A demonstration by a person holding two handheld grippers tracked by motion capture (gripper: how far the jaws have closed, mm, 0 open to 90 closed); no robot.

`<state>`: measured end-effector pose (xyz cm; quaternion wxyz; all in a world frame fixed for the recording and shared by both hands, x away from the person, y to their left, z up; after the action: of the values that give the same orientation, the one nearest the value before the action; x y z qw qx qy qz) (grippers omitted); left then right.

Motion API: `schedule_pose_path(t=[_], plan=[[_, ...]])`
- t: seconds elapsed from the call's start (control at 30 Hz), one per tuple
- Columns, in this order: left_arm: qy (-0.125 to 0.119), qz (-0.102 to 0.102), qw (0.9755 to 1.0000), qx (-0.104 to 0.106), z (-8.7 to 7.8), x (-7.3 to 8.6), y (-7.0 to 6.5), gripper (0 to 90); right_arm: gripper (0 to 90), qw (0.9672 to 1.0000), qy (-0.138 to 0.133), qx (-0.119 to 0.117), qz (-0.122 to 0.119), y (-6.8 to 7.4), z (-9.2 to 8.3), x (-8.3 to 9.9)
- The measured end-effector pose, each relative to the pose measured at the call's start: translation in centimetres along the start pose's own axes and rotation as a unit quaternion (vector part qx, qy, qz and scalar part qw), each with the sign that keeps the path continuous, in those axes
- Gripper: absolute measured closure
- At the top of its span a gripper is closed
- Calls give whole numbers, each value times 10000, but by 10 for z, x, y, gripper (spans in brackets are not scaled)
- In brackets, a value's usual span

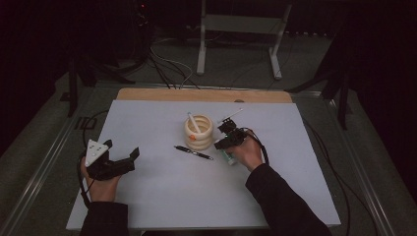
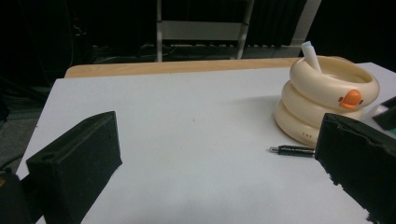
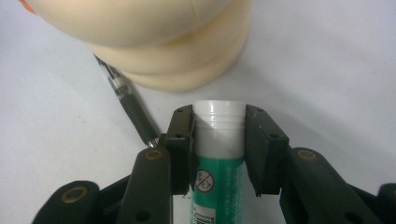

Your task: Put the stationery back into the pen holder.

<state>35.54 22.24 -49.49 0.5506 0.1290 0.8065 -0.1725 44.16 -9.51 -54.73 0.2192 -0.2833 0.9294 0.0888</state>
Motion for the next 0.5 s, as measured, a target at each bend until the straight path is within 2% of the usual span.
schedule_pose_path(t=[0.27,0.5], plan=[[-1,-2,10000,-1,0,0,0,7,659,9992,-403,-33,30,-6,-21,-13],[8,11,10000,4,0,0,0,7,660,9979,-650,-25,42,-8,-33,-20]])
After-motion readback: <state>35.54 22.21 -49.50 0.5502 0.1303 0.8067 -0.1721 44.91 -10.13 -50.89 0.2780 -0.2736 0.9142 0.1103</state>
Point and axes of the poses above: each handheld gripper's, and its own axes: z roughly forward along the jaws, x roughly out of its underside, y roughly to its left, the point moved 9 cm from there along z, roughly forward along the jaws, and after that the axes turned 6 degrees about x, right-handed, at the moved point
